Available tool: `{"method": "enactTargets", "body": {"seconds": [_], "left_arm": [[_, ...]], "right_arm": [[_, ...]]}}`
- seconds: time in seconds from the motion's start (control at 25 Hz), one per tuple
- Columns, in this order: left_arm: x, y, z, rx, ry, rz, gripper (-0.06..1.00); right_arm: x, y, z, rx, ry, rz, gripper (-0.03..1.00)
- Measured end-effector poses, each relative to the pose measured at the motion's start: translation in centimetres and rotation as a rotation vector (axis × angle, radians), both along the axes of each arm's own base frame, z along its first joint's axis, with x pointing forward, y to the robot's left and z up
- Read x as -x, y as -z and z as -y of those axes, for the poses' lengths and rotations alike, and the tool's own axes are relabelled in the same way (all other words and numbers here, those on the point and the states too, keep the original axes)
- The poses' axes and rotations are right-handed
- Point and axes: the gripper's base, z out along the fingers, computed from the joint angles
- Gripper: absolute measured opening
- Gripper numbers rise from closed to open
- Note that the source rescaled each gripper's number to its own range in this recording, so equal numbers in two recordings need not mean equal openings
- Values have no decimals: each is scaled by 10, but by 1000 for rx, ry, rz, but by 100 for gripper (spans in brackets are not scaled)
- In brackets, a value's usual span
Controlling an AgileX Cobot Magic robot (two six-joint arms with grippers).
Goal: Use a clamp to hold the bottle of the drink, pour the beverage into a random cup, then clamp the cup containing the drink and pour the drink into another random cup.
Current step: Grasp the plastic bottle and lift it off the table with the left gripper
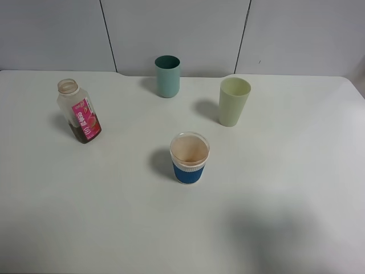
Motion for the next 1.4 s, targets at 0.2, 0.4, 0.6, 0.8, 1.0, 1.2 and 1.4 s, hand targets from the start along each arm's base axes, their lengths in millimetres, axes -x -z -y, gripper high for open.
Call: {"method": "enactTargets", "body": {"seconds": [0.2, 0.4, 0.6, 0.8, 1.0, 1.2, 1.4], "left_arm": [[-41, 6, 1, -44, 25, -168, 100], [-70, 23, 1, -86, 33, -316, 100], [-100, 46, -1, -136, 46, -469, 100], [-121, 67, 2, -134, 71, -463, 100], [-120, 97, 2, -129, 71, -405, 100], [-120, 119, 3, -88, 41, -335, 100], [-128, 132, 1, -7, -44, -208, 100]], "right_arm": [[0, 0, 0, 0, 0, 0, 100], [0, 0, 0, 0, 0, 0, 100], [0, 0, 0, 0, 0, 0, 100], [0, 0, 0, 0, 0, 0, 100], [0, 0, 0, 0, 0, 0, 100], [0, 0, 0, 0, 0, 0, 100], [0, 0, 0, 0, 0, 0, 100]]}}
